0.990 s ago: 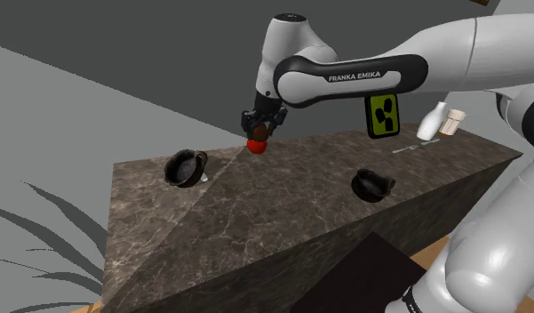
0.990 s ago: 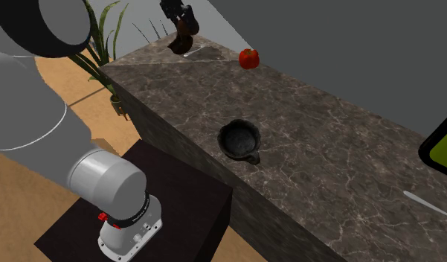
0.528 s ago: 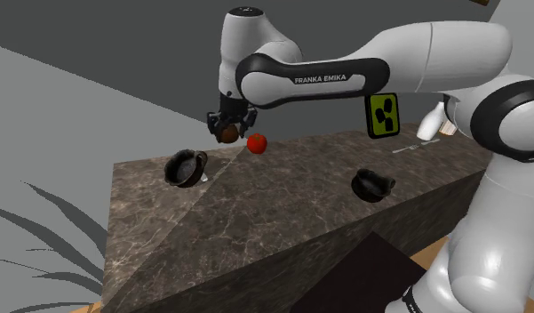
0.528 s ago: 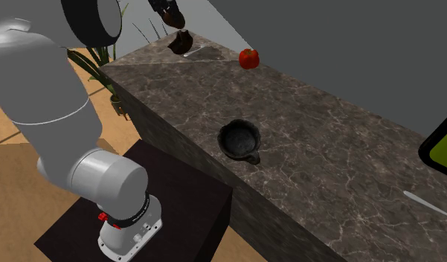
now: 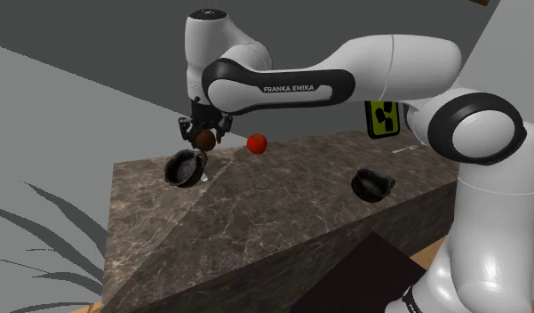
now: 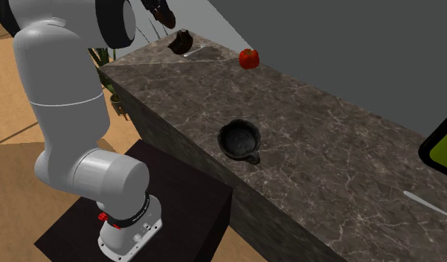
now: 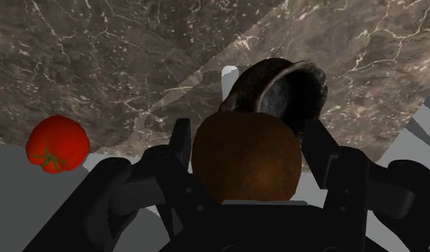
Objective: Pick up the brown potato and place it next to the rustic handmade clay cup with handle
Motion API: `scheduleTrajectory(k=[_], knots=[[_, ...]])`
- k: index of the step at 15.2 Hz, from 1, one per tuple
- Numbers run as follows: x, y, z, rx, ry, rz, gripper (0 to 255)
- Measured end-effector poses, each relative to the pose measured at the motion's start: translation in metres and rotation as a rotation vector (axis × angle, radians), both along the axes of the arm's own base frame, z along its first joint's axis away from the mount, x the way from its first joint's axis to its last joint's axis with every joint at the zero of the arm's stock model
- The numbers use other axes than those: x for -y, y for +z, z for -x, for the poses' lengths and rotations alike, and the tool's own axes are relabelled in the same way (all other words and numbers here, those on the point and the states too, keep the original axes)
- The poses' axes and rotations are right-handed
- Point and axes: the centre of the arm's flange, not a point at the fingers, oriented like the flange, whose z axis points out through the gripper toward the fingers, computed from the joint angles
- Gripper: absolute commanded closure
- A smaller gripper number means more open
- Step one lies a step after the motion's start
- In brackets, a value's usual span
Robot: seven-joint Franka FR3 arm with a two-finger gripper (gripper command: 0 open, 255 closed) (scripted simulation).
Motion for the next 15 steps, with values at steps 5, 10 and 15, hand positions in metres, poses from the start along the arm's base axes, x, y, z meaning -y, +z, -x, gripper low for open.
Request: scheduleTrajectory(k=[5, 10, 15], knots=[[0.000, -0.026, 0.000, 0.000, 0.000, 0.000, 255], [-0.002, -0.053, -0.001, 0.000, 0.000, 0.000, 255], [0.001, -0.078, 0.001, 0.000, 0.000, 0.000, 255]])
